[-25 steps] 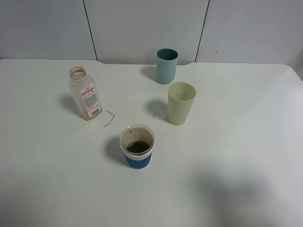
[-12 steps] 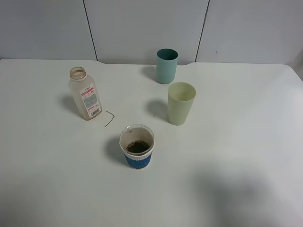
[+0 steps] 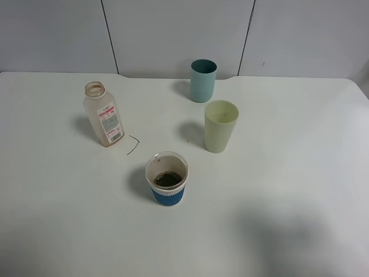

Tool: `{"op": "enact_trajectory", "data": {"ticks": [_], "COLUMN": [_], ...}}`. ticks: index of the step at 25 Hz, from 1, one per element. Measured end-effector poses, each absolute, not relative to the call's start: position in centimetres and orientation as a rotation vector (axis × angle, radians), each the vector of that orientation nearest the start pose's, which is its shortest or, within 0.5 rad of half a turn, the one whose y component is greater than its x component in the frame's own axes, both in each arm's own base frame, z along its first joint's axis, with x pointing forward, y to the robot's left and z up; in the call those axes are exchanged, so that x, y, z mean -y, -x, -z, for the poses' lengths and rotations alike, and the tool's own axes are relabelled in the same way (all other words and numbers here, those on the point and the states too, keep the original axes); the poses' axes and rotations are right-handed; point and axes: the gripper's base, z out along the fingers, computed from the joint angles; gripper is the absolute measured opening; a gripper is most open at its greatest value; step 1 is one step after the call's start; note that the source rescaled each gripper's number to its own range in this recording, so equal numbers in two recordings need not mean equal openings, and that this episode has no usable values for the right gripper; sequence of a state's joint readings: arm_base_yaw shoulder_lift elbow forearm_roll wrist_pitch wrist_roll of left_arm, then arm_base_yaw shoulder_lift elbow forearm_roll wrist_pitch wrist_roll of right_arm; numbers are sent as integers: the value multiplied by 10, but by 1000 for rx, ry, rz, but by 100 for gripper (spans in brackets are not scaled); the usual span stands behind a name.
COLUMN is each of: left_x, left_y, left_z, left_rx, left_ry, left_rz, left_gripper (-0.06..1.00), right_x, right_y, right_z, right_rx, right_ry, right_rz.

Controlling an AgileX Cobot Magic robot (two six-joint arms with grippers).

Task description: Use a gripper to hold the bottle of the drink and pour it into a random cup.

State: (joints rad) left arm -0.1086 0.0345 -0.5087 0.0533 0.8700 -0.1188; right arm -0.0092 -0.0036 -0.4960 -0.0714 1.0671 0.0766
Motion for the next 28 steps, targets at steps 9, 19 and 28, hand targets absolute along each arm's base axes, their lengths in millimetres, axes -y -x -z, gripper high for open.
{"op": "enact_trajectory", "data": {"ticks": [9, 19, 28], "left_x": [-3, -2, -2], "left_y": [6, 6, 6], "left_z": [-287, -279, -279], "left_rx": [-1984, -2034, -2034], "left_ry": [4, 1, -7], "left_rz": [101, 122, 119], "left_gripper": [57, 57, 57], "right_x": [6, 6, 6], "right_y": [5, 5, 5], "right_z": [-276, -276, -276], "right_rx": [-2047, -2047, -2047], "right_ry": [-91, -91, -91], "right_rz": [44, 44, 44]}}
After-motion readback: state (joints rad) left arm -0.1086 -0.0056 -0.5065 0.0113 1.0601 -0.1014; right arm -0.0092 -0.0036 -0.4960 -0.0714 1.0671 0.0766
